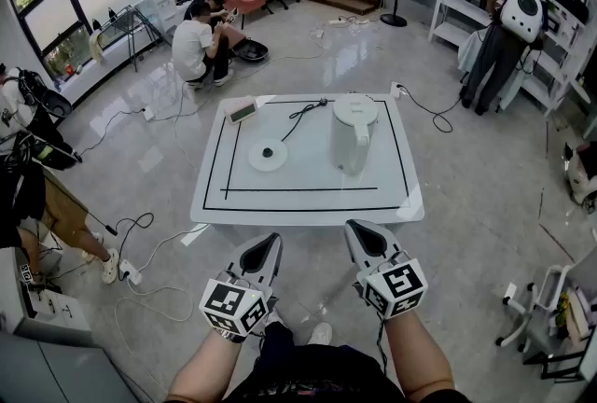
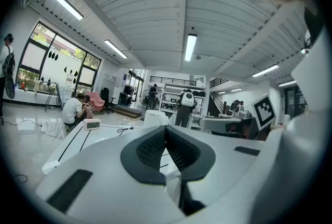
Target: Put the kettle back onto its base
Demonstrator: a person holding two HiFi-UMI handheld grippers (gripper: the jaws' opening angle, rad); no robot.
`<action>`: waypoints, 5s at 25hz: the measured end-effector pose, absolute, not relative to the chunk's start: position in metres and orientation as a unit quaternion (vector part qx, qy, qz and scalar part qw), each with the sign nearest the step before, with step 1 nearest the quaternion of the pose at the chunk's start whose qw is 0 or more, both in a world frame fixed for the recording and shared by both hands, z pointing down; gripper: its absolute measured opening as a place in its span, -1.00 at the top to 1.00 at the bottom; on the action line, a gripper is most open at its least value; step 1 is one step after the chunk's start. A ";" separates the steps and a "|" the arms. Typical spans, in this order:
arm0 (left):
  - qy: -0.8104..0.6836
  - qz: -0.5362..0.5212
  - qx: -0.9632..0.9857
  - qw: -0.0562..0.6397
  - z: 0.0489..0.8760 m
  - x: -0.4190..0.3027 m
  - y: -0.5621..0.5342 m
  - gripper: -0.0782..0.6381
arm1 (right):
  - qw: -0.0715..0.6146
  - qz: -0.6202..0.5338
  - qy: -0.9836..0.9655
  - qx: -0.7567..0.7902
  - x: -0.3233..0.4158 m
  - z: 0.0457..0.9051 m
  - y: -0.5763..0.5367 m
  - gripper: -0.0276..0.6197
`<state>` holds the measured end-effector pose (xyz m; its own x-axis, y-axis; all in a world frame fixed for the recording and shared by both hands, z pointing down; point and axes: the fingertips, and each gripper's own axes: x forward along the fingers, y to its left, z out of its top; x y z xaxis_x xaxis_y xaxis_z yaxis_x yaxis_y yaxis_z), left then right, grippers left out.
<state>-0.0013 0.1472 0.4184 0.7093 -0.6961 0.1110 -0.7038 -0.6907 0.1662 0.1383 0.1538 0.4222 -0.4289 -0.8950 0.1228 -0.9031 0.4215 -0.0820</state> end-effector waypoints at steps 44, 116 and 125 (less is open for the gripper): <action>-0.348 0.023 0.933 0.084 0.409 -0.032 -0.018 -0.23 | -0.047 0.066 -0.801 0.594 0.122 0.395 0.004 0.05; -0.192 0.075 0.968 0.140 0.455 0.082 -0.115 -0.25 | 0.086 0.221 -0.660 0.713 0.265 0.535 -0.110 0.12; -0.199 0.076 0.967 0.139 0.454 0.082 -0.116 -0.25 | 0.104 0.202 -0.660 0.716 0.262 0.536 -0.112 0.45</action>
